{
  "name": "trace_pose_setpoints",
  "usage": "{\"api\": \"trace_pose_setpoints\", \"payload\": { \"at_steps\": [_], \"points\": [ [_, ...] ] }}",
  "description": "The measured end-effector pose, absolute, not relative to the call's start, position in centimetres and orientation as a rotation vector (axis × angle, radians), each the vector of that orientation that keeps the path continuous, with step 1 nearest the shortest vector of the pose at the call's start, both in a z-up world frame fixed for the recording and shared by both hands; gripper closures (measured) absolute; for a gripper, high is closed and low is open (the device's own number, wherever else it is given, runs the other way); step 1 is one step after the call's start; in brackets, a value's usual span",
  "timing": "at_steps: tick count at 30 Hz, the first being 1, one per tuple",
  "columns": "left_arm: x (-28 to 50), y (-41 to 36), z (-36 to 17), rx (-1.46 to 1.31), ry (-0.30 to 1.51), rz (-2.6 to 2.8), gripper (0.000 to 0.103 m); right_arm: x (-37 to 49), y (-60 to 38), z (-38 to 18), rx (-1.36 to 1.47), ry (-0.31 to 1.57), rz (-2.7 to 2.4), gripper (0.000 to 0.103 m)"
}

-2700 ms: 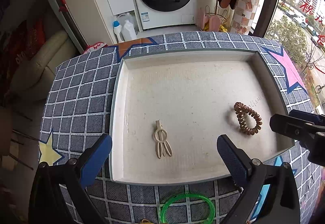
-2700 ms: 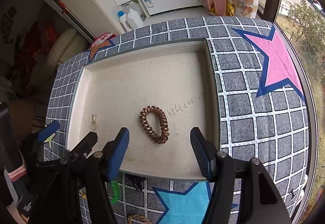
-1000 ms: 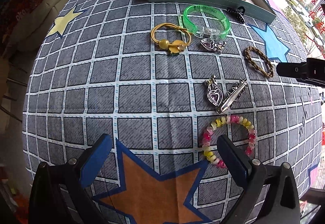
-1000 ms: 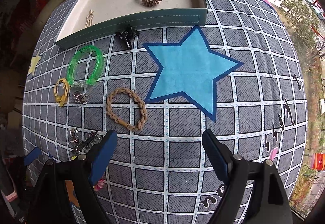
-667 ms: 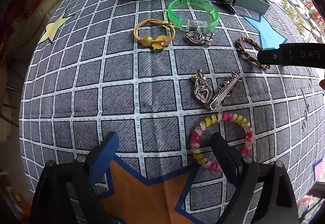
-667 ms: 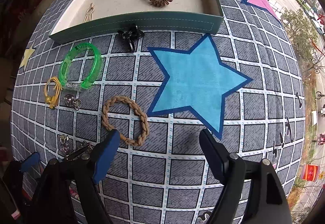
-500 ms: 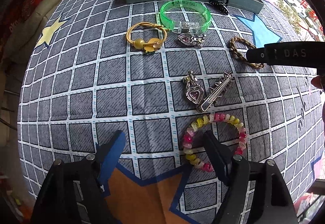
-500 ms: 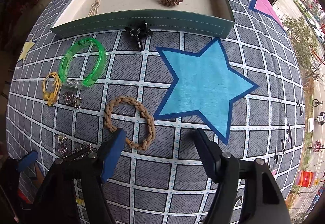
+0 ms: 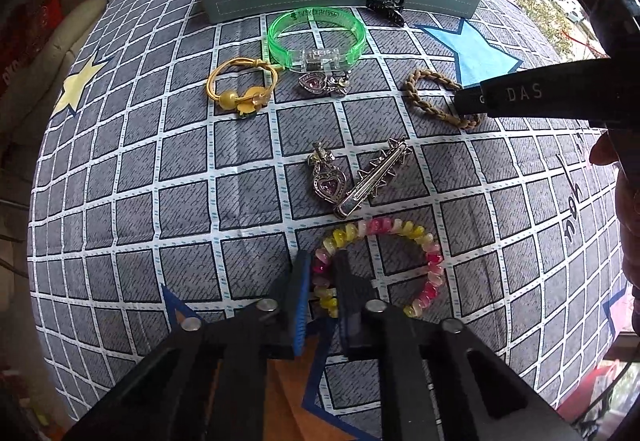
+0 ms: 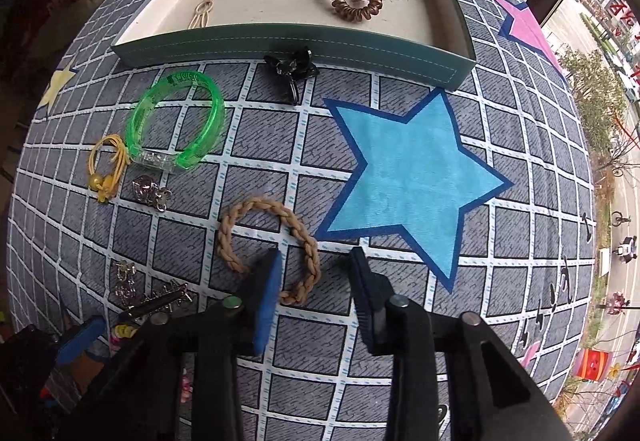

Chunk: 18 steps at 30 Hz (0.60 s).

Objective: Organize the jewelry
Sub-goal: 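Grasp the pink-yellow beaded bracelet with the left tool while the right tool grasps the braided brown bracelet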

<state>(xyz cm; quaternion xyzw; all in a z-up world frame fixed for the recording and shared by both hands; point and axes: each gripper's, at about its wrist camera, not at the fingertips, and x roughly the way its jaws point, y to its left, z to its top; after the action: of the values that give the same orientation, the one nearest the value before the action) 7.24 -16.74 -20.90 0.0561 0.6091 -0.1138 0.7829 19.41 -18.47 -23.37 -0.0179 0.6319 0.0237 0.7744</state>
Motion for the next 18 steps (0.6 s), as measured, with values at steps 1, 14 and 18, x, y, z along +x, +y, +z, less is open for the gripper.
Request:
{"api": "trace_pose_setpoints", "payload": {
  "at_steps": [1,14,18],
  "points": [
    [7.2,-17.0,-20.7,0.100,1.319,-0.250,0.081,19.5,-18.5,-23.4,-0.038,1.370,0.052,0.084],
    [7.5,-19.1,-15.9,-0.003,1.265,-0.310,0.081,16.3,-24.6,-20.7,0.128,1.348,0.097,0.096],
    [8.2,-19.7,-14.2,-0.006,1.239,-0.324,0.081,15.8,-25.9,-19.1,0.166,1.328,0.110,0.096]
  ]
}}
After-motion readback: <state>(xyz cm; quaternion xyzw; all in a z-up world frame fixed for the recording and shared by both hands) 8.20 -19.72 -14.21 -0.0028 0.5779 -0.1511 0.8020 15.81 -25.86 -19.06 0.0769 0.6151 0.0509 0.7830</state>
